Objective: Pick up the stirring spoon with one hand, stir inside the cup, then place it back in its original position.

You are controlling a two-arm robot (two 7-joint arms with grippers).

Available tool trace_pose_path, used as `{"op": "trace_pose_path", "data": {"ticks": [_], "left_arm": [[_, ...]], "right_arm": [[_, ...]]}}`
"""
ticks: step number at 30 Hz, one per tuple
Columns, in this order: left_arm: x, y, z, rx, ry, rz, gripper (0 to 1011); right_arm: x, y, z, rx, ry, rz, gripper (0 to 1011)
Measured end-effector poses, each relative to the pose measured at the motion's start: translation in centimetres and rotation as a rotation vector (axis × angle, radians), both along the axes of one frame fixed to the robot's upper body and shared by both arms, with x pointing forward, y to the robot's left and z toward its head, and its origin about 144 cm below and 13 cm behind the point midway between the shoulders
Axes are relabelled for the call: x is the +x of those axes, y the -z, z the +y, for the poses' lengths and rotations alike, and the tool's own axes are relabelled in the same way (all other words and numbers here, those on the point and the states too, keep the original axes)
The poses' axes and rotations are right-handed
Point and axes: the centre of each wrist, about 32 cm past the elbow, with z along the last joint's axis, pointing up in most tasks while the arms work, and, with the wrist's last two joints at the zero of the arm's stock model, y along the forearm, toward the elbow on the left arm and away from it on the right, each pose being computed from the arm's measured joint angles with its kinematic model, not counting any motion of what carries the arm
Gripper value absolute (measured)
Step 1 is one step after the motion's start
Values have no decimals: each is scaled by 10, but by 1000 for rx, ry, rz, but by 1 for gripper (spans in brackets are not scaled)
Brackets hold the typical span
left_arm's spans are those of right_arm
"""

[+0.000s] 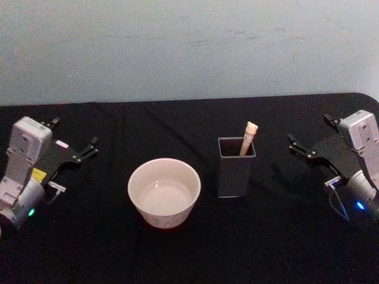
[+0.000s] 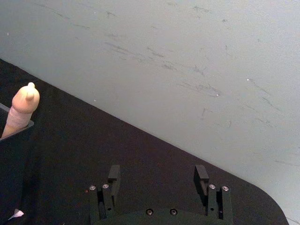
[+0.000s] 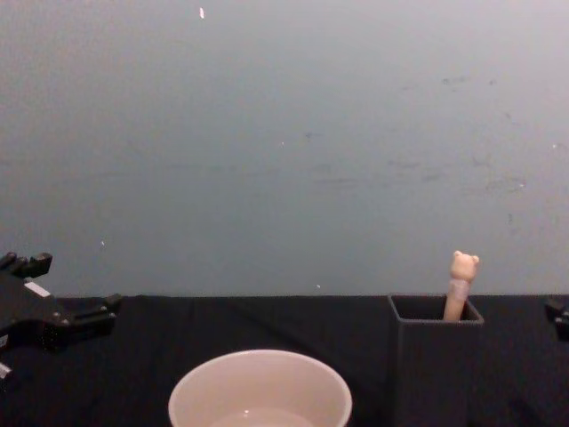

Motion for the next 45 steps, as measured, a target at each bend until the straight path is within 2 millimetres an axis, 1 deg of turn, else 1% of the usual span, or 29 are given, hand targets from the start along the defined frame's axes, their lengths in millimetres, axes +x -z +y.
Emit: {"op": "trace_pose_path", "data": {"ticks": [40,45], "left_arm": [[0,0,0,0,0,0,1001],[0,0,0,0,0,0,1001]], "right_arm": [[0,0,0,0,0,0,1000],[-2,-4,-3,32,-9,-28,1000]]}}
